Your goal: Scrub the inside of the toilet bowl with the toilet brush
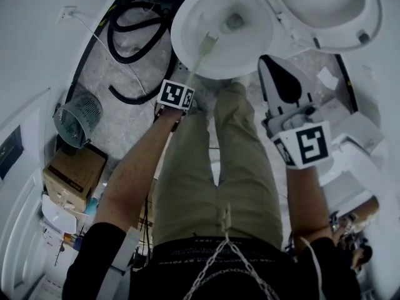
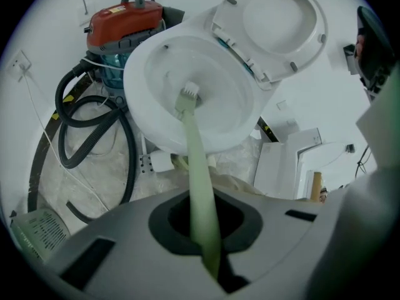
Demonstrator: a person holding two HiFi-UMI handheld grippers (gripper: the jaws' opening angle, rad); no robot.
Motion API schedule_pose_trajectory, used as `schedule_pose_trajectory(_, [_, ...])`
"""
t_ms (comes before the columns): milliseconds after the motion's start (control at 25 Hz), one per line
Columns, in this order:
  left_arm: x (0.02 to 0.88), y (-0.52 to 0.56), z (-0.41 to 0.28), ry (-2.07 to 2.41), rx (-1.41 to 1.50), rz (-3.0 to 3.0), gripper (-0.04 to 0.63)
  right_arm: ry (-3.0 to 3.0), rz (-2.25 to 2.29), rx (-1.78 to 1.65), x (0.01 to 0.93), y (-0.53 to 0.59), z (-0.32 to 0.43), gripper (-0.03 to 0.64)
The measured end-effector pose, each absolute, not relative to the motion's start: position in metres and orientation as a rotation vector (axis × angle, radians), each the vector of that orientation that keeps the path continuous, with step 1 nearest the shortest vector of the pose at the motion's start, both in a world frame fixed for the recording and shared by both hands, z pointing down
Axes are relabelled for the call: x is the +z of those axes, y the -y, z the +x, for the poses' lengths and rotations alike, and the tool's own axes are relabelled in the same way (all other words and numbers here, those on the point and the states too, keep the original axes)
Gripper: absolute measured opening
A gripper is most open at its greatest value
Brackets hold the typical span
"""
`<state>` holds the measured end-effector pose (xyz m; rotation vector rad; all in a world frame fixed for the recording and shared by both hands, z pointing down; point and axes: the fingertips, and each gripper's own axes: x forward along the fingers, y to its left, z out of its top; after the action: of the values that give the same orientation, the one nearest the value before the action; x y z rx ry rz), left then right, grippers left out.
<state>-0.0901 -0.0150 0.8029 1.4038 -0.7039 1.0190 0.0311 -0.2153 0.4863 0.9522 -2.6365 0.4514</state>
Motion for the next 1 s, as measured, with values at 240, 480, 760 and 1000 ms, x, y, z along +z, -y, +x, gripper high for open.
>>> schedule_pose_trajectory(240, [0.807,0.039,-0.103,0.878,0.904,1.362,0.000,2.608,0.949,0.478,0.495,0.215,0.041,0.003])
schedule_pose_trajectory(480, [0.805,0.060,-0.114,0.964,0.891,1.367,0.000,2.624,0.943,0.459,0.493,0.221,0.043,0.003])
schedule_pose_trajectory(760, [0.807,0.093,-0.112,1.002,0.919,1.422,0.000,2.595,0.932,0.498,0.500,0.228,0.052,0.003])
schedule_pose_trajectory(1000, [0.799,0.113,-0.084,0.990,0.876,1.437,0.000,2.578,0.956,0.570,0.506,0.236,0.063,0.003])
